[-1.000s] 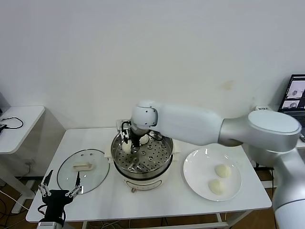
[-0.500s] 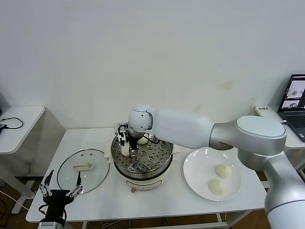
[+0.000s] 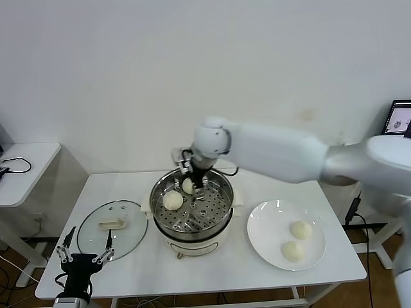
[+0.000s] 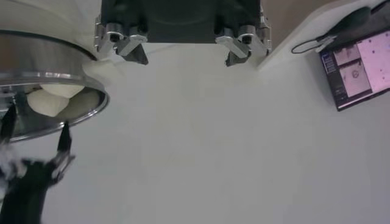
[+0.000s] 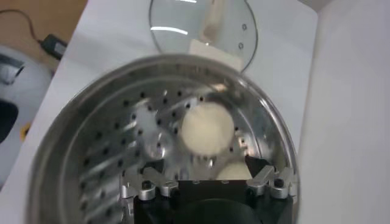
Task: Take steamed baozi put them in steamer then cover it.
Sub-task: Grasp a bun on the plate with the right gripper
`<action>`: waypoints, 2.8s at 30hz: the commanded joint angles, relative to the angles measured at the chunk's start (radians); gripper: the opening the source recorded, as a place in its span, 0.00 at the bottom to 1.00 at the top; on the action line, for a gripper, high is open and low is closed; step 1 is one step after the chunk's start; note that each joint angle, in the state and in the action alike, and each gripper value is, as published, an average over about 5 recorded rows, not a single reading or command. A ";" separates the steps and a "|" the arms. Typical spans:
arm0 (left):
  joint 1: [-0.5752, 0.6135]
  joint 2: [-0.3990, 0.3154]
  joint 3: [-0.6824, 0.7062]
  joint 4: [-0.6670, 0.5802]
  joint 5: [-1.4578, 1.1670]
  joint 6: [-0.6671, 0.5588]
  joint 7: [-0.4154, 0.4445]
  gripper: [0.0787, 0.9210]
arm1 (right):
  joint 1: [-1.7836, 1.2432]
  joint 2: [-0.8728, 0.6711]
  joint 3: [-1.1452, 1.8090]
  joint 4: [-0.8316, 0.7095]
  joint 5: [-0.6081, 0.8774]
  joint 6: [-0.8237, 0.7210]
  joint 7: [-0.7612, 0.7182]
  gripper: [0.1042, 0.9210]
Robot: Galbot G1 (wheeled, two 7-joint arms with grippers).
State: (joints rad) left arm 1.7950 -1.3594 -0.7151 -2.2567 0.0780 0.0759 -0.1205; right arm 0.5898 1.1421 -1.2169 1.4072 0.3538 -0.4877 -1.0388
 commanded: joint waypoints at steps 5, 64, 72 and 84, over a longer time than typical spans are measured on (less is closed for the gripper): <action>0.008 -0.003 0.025 -0.006 0.012 -0.002 -0.001 0.88 | 0.072 -0.556 -0.044 0.347 -0.132 0.141 -0.160 0.88; 0.068 -0.031 0.039 -0.009 0.070 -0.023 -0.013 0.88 | -0.794 -0.598 0.435 0.155 -0.576 0.209 0.010 0.88; 0.065 -0.034 0.040 -0.007 0.072 -0.022 -0.013 0.88 | -0.794 -0.584 0.434 0.143 -0.576 0.203 0.002 0.83; 0.052 -0.033 0.039 -0.003 0.069 -0.021 -0.013 0.88 | -0.736 -0.577 0.442 0.117 -0.552 0.206 -0.061 0.62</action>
State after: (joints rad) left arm 1.8473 -1.3919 -0.6754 -2.2608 0.1477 0.0545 -0.1334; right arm -0.1769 0.5597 -0.7834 1.5361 -0.2080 -0.2831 -1.0659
